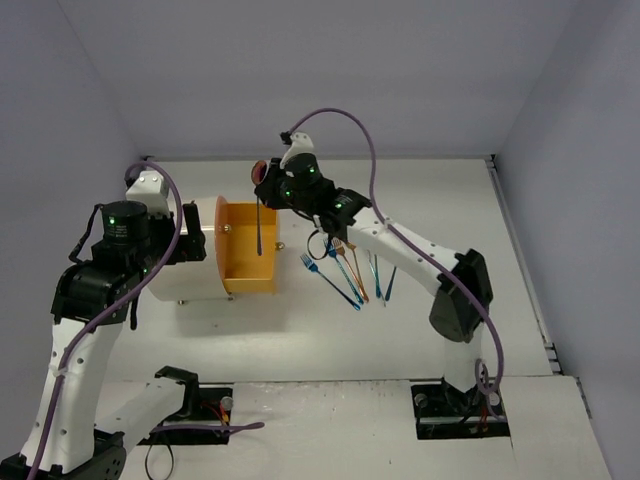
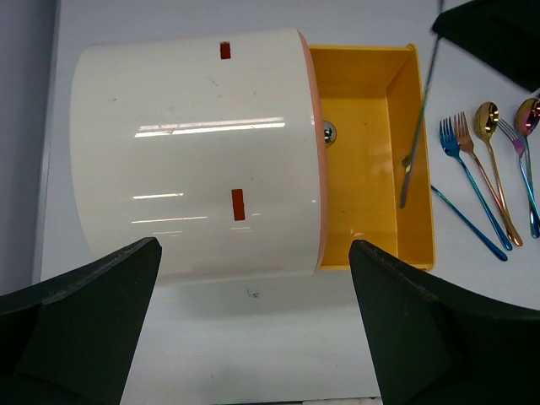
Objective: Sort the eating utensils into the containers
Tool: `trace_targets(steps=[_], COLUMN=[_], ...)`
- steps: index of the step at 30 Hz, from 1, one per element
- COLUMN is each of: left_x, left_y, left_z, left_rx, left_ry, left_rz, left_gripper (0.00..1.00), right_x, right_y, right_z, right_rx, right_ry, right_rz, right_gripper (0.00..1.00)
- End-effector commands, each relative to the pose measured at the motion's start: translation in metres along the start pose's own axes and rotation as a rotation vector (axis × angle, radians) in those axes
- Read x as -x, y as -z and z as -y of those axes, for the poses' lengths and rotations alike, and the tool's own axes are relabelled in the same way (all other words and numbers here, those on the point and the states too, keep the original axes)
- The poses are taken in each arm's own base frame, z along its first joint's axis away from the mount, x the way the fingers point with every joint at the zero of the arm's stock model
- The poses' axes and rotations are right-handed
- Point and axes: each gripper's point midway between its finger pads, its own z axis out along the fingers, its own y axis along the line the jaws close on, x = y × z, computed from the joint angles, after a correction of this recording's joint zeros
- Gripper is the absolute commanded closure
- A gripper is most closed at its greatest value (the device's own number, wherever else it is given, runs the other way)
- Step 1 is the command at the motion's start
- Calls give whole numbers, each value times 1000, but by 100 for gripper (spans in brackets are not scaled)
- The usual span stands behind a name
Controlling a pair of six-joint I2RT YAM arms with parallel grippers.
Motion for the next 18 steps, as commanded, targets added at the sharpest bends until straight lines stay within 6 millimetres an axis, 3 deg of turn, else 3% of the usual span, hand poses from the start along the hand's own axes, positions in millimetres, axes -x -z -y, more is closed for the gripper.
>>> trace_targets(steps=[1, 4, 9, 18], left_x=[29, 24, 18, 16], left_y=[11, 10, 8, 1], left_z=[-1, -1, -1, 0], left_rx=[11, 8, 9, 8], left_ry=[30, 30, 26, 24], left_rz=[109, 102, 91, 79], left_gripper=[7, 7, 7, 7], right_x=[13, -5, -31, -53], right_y=[-24, -34, -34, -28], right_z=[-22, -20, -11, -31], right_rx=[31, 31, 41, 136], right_ry=[-75, -31, 48, 178], right_rz=[94, 56, -15, -101], right_gripper=[100, 100, 100, 100])
